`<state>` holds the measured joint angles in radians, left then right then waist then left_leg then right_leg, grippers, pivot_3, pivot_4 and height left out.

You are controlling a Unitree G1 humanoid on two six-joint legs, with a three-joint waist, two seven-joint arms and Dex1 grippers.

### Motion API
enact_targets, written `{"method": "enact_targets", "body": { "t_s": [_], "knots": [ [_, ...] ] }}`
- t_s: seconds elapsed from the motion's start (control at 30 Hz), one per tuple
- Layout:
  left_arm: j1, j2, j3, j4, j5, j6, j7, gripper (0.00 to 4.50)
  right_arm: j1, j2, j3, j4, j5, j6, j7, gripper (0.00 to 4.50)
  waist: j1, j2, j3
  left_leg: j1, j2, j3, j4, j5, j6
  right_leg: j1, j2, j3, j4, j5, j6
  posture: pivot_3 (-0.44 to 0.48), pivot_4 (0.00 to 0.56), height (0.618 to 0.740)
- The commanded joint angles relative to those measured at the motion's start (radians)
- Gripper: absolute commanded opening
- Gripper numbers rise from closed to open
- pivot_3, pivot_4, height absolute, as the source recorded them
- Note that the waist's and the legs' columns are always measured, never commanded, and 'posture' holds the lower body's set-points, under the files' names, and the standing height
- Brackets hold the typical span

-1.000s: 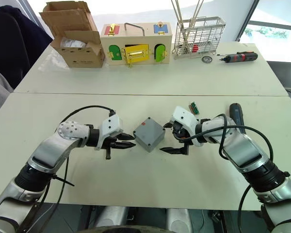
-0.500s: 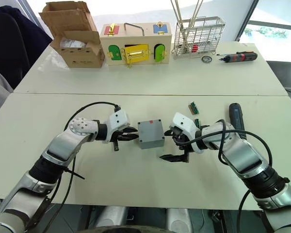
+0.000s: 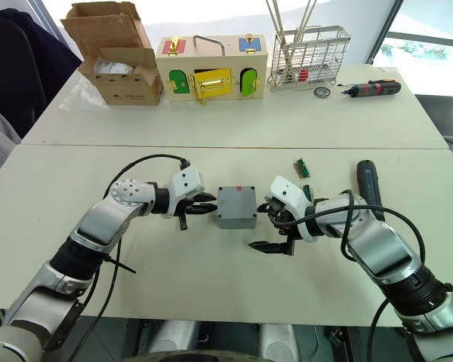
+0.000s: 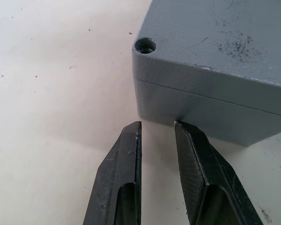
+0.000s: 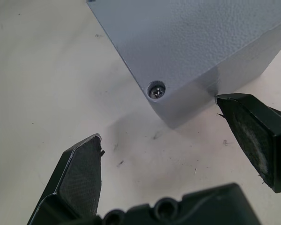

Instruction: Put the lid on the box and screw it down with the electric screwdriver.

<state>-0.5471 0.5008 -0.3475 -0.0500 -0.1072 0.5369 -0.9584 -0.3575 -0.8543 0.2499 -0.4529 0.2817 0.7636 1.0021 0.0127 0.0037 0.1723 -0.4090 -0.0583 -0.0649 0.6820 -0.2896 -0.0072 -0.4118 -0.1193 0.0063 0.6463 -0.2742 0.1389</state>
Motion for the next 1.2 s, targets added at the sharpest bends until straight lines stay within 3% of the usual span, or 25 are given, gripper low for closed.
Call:
{"method": "enact_targets", "body": {
  "t_s": [0.03, 0.2, 0.3, 0.4, 0.57, 0.73, 0.97, 1.2],
  "knots": [
    [-0.021, 0.035, 0.038, -0.038, -0.006, -0.021, -0.014, 1.08, 0.0, -0.04, -0.113, -0.069, 0.047, 0.047, -0.013, 4.47, 0.0, 0.0, 0.0, 0.0, 0.0, 0.0, 0.0, 0.0, 0.0, 0.0, 0.0, 0.0, 0.0, 0.0, 0.0, 0.0, 0.15, 0.731],
    [-0.004, 0.13, 0.174, -0.138, -0.132, 0.038, -0.08, 1.08, -0.018, -0.057, -0.484, -0.05, 0.239, 0.272, -0.052, 4.47, 0.0, 0.0, 0.0, -0.001, 0.001, 0.0, 0.0, 0.0, 0.0, -0.001, 0.0, 0.0, 0.0, 0.0, 0.0, 0.0, 0.15, 0.731],
    [-0.009, 0.152, 0.221, -0.197, -0.204, 0.099, -0.093, 1.08, -0.022, -0.004, -0.566, 0.021, 0.249, 0.236, -0.116, 4.47, 0.0, -0.001, 0.0, 0.0, 0.001, -0.001, 0.0, 0.0, 0.0, 0.0, 0.0, 0.0, 0.0, 0.0, 0.0, 0.0, 0.15, 0.731],
    [-0.026, 0.151, 0.228, -0.237, -0.244, 0.145, -0.09, 1.08, -0.051, 0.091, -0.531, 0.147, 0.164, 0.102, -0.236, 4.47, -0.003, -0.002, -0.001, 0.001, 0.001, 0.0, 0.0, -0.003, 0.004, 0.002, 0.0, 0.0, 0.0, 0.0, 0.0, 0.0, 0.15, 0.731],
    [-0.052, 0.14, 0.196, -0.232, -0.236, 0.137, -0.071, 1.08, -0.041, 0.153, -0.416, 0.335, 0.063, -0.099, -0.251, 4.47, -0.004, -0.002, -0.001, 0.001, 0.0, 0.001, -0.001, 0.0, -0.001, 0.0, 0.0, 0.001, 0.001, 0.0, 0.0, 0.0, 0.15, 0.731],
    [-0.051, 0.132, 0.192, -0.235, -0.239, 0.139, -0.053, 1.08, -0.085, 0.211, -0.368, 0.553, -0.016, -0.284, -0.286, 3.15, -0.005, -0.002, -0.001, 0.001, 0.0, 0.002, -0.001, 0.0, -0.001, 0.0, 0.0, 0.001, 0.0, 0.0, 0.0, 0.0, 0.15, 0.731],
    [-0.027, 0.132, 0.189, -0.243, -0.24, 0.136, -0.028, 1.08, -0.138, 0.248, -0.358, 0.7, -0.047, -0.38, -0.314, 3.15, -0.018, -0.002, -0.001, 0.001, 0.0, 0.002, -0.002, 0.0, -0.001, -0.001, 0.0, 0.001, 0.001, 0.0, 0.0, 0.0, 0.15, 0.731],
    [-0.019, 0.132, 0.185, -0.246, -0.24, 0.132, -0.016, 1.08, -0.152, 0.27, -0.361, 0.738, -0.045, -0.405, -0.321, 3.15, -0.025, -0.002, -0.001, 0.001, 0.0, 0.001, -0.002, 0.0, -0.001, -0.001, 0.0, 0.001, 0.0, 0.0, 0.0, 0.0, 0.15, 0.731]
  ]
}}
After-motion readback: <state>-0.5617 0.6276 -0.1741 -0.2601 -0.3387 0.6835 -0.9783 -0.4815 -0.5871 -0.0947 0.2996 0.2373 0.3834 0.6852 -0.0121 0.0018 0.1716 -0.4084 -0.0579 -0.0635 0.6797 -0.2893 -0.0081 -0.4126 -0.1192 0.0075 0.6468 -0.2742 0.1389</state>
